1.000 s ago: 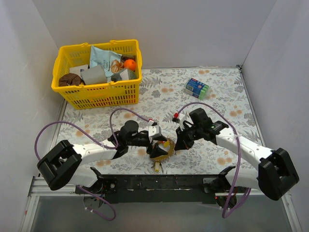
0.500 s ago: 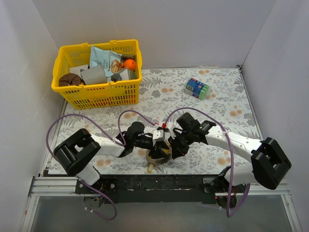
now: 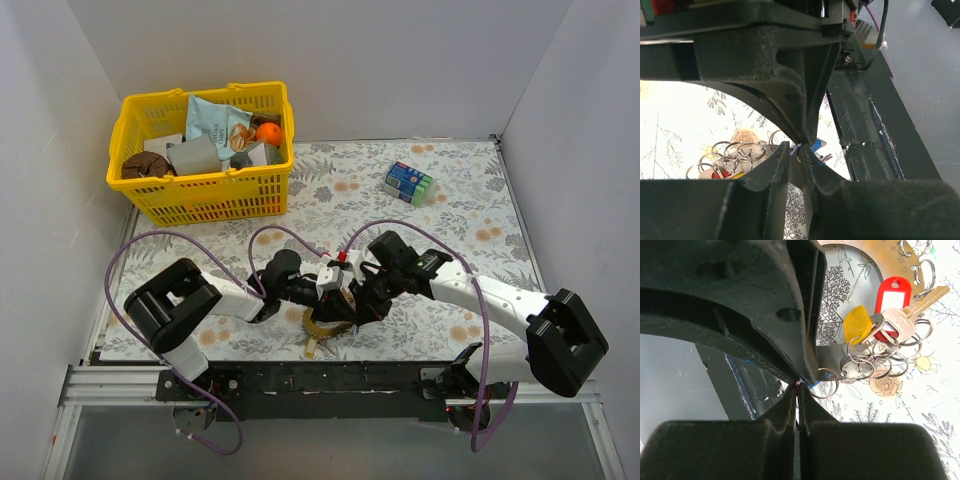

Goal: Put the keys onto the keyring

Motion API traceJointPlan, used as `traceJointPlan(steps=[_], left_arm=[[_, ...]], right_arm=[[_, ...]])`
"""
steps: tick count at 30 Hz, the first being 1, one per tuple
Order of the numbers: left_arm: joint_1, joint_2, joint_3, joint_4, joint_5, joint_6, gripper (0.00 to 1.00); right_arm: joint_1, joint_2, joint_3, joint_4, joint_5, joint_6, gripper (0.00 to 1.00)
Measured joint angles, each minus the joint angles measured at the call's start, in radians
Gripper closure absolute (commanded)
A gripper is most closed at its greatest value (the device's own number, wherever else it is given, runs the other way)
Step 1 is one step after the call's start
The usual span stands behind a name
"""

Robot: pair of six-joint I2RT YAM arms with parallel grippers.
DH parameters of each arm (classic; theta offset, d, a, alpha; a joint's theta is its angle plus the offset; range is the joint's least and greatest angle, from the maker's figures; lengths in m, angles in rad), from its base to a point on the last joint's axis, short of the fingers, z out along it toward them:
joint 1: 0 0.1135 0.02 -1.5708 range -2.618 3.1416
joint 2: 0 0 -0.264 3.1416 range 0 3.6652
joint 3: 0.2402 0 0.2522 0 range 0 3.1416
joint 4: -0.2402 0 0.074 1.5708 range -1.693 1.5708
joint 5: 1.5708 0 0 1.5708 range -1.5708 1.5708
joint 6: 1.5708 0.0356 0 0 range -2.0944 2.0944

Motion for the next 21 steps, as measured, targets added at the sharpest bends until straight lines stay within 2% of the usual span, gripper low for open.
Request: traceJointPlan(steps=[2,3,4,13,21], left_arm=[[0.001,0.005,0.004,0.005,0.012,-0.002,0.91],[0.001,0.009,0.007,0.004,0.018,-0.001,0.98],[0.002,0.012,0.012,0.003,0.025,-0.001,1.00],[0.003,0.023,0.034,-0.006,0.060,0.013,1.00],[0.003,0.021,0.012,0.067,0.013,-0.043,1.00]], right_arm=[[0.000,-0.003,0.000,0.000,0.001,0.001,0.99],[-0.001,-0.005,-0.001,-0.001,0.002,0.001,0.99],[-0.002,-0.008,-0.001,-0.002,0.005,0.001,0.99],[-0.003,-0.034,-0.003,-0.014,0.025,0.009,0.99],[0.000,-0.096,-0.029,0.024,0.051,0.043,0.63]])
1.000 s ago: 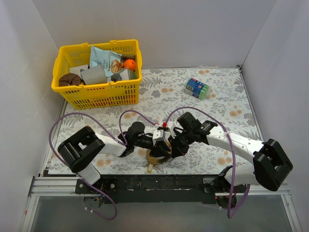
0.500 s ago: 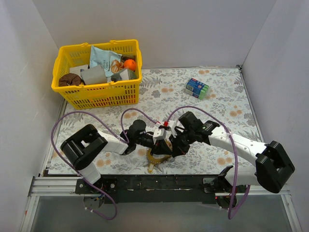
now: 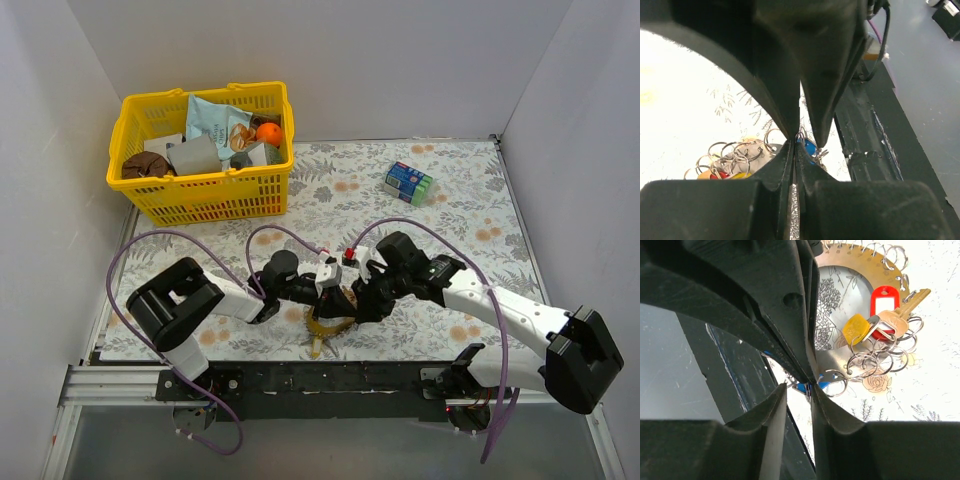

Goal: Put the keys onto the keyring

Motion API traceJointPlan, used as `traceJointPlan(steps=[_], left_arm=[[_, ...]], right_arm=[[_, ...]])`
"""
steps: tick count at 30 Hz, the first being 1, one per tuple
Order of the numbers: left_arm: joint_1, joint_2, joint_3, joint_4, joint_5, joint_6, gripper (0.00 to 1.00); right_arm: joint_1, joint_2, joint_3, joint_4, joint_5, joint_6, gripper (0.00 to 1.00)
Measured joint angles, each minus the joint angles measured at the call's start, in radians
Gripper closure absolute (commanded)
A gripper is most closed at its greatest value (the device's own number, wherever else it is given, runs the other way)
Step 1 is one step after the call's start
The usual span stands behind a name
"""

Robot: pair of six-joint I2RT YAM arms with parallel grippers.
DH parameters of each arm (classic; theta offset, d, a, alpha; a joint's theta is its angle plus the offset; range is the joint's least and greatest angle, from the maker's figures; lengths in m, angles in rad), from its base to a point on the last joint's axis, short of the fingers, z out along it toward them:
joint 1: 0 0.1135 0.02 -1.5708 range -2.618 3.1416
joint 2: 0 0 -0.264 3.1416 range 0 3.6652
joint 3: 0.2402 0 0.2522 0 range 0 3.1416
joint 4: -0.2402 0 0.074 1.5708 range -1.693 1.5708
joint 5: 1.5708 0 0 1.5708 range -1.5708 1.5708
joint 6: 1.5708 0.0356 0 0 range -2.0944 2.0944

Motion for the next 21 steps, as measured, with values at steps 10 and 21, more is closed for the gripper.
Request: traceJointPlan(steps=[10,21], left_arm=[[-0.004,-0.003,-0.153,0.329,-0.187,-0.231,1.00],[-0.004,0.005,-0.263,0.424,-0.310,-0.340,1.00]], right_arm=[[-0.003,-0.108,-0.021,0.112,0.035,0.073,0.37],[-0.083,-0.227,-0.079,0.208,0.043,0.148,0.49]])
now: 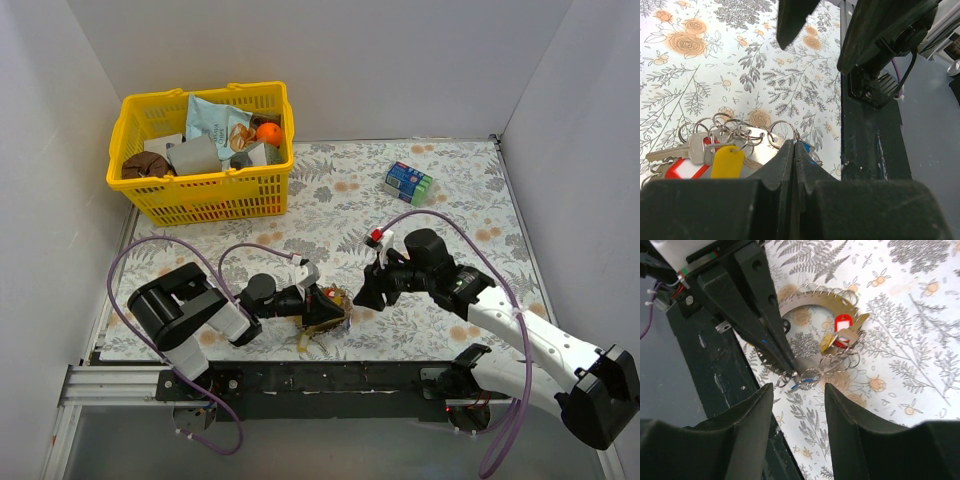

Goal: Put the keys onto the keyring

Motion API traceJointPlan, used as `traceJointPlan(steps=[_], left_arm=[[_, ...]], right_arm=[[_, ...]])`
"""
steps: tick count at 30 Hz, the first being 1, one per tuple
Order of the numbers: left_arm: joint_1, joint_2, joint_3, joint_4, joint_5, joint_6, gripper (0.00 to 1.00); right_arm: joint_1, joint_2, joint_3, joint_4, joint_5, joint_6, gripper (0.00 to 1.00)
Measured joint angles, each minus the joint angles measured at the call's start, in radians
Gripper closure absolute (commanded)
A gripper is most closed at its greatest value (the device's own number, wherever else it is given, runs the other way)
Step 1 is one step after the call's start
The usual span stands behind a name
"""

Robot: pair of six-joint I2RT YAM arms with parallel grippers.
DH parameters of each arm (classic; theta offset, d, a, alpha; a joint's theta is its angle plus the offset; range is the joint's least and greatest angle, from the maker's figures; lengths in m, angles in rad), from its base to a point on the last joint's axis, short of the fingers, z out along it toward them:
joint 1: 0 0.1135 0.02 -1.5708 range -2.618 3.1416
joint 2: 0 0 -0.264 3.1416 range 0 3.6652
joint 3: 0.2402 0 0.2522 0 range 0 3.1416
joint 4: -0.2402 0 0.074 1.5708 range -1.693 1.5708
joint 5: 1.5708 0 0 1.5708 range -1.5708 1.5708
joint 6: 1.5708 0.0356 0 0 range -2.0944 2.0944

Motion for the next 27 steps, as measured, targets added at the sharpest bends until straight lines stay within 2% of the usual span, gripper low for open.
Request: traceJointPlan(steps=[14,27], left_arm=[[0.000,-0.059,-0.017,0.007,-0.058,-0.005,1.00],[0.000,-0.164,-0.017,0.008,-0.061,0.024,1.00]], right_arm=[[-0.015,-0.020,-0.101,0.129,-0.214,0.020,0.51],[-0.015,0.002,-0.101,0.142,-0.159,0.020,0.48]])
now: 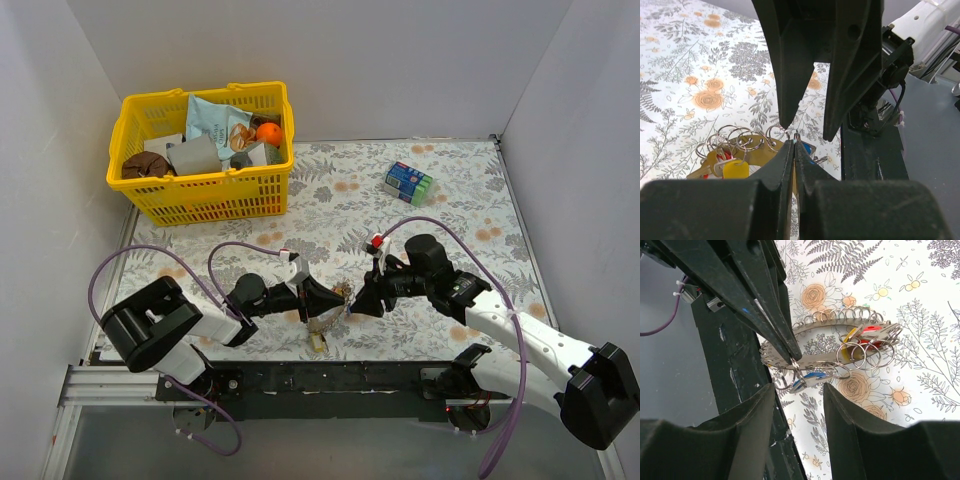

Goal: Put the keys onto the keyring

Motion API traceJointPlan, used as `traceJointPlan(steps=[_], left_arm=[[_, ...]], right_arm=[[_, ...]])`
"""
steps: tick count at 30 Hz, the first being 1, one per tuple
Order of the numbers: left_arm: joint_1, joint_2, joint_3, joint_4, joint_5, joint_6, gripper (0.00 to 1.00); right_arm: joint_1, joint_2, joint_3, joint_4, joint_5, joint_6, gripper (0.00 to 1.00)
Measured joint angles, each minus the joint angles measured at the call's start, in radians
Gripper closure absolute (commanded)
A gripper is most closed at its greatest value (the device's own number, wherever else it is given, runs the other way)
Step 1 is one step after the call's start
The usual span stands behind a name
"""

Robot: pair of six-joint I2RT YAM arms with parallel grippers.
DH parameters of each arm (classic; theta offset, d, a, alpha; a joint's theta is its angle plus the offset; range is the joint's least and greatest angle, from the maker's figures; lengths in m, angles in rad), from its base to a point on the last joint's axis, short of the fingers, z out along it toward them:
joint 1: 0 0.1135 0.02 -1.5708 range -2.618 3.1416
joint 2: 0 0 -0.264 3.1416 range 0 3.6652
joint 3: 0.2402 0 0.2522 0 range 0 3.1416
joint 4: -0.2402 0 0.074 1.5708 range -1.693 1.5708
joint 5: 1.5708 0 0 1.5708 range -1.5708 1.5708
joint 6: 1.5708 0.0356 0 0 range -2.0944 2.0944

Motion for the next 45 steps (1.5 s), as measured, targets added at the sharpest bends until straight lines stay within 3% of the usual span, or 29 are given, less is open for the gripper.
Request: traceJointPlan(steps=[7,10,14,24,36,45], left_arm=[[0.000,-0.022,0.000,0.002,0.000,0.017,1.00],[0.000,-0.023,0.000,0.002,0.000,0.019,1.00],[0.000,-0.031,0.000,0.001,0.001,0.021,1.00],[0.000,-0.074,0.000,-0.002,-0.005,0.028,1.00],[0.000,-0.103,-0.002,-0.023,-0.019,0.028,1.00],[-0.005,-0.110,-0.013,-0.016,-0.036,0.026,1.00]], right_arm=[[0.000,0.010,0.000,0.021,0.001,0.003,0.51],[0.000,0.025,0.000,0.035,-0.006,0.009,0.57],[0.000,0.030,-0.002,0.057,-0.012,0.023,0.74],[-0.001,0.031,-0.013,0.113,-0.050,0.033,0.85],[-0.001,0.030,-0.033,0.151,-0.084,0.033,0.83],[-0.001,0.022,-0.080,0.177,-0.127,0.018,0.72]])
